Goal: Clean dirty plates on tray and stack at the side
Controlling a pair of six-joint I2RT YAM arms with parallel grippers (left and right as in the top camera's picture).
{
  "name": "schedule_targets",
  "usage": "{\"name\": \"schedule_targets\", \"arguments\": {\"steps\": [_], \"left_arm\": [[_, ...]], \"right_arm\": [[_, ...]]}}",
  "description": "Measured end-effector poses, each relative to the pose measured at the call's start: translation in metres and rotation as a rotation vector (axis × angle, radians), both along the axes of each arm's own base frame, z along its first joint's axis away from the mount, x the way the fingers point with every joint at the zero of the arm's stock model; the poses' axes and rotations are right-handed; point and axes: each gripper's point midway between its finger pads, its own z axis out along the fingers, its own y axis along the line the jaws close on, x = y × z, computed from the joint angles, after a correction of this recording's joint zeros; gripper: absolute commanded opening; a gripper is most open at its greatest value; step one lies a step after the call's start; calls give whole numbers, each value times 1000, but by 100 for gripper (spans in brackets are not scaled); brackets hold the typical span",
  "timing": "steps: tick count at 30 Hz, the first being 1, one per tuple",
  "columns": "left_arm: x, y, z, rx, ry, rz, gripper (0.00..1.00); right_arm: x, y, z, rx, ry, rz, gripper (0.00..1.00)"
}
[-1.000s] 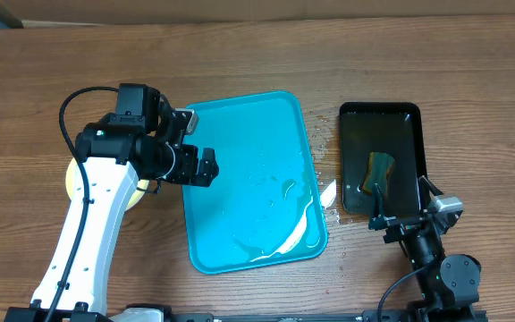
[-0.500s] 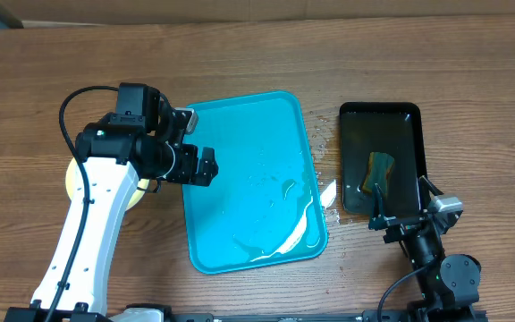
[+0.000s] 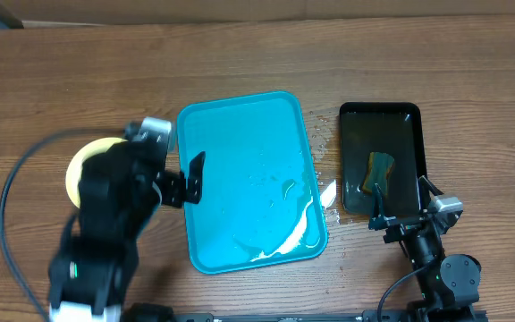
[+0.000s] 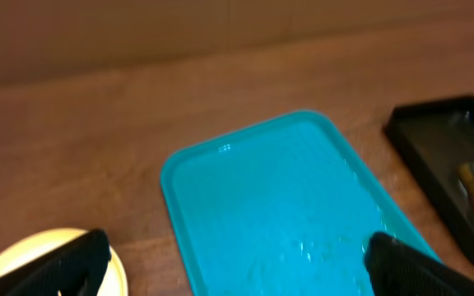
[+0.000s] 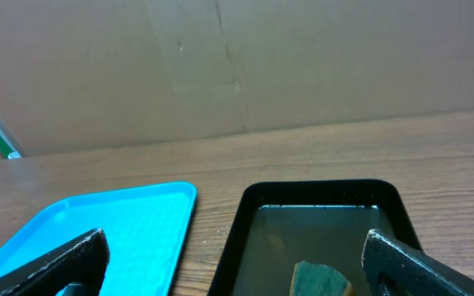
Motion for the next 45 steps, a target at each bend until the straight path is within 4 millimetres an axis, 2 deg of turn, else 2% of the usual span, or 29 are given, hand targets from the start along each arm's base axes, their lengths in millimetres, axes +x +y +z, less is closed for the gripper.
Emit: {"name": "schedule_targets", "arguments": {"steps": [3, 8, 13, 18, 25, 29, 33, 37, 45], "left_arm": [[-12, 3, -2, -25, -124, 6, 100], [-35, 9, -23, -59, -248, 27, 100], [-46, 24, -40, -119, -346, 108, 100], [-48, 28, -62, -158, -418, 135, 100], [-39, 29, -80, -205, -483, 148, 99], [-35, 28, -102, -217, -448, 155, 100], [-35, 28, -104, -226, -443, 158, 100], [-36, 28, -119, -220, -383, 165, 100], [-36, 28, -119, -222, -382, 165, 100]], "right_arm": [[0, 0, 0, 0, 0, 0, 100], [0, 0, 0, 0, 0, 0, 100], [0, 0, 0, 0, 0, 0, 100], [0, 0, 0, 0, 0, 0, 100], [0, 0, 0, -1, 0, 0, 100], [0, 0, 0, 0, 0, 0, 100], [0, 0, 0, 0, 0, -1, 100], [0, 0, 0, -1, 0, 0, 100], [0, 0, 0, 0, 0, -1, 100]]}}
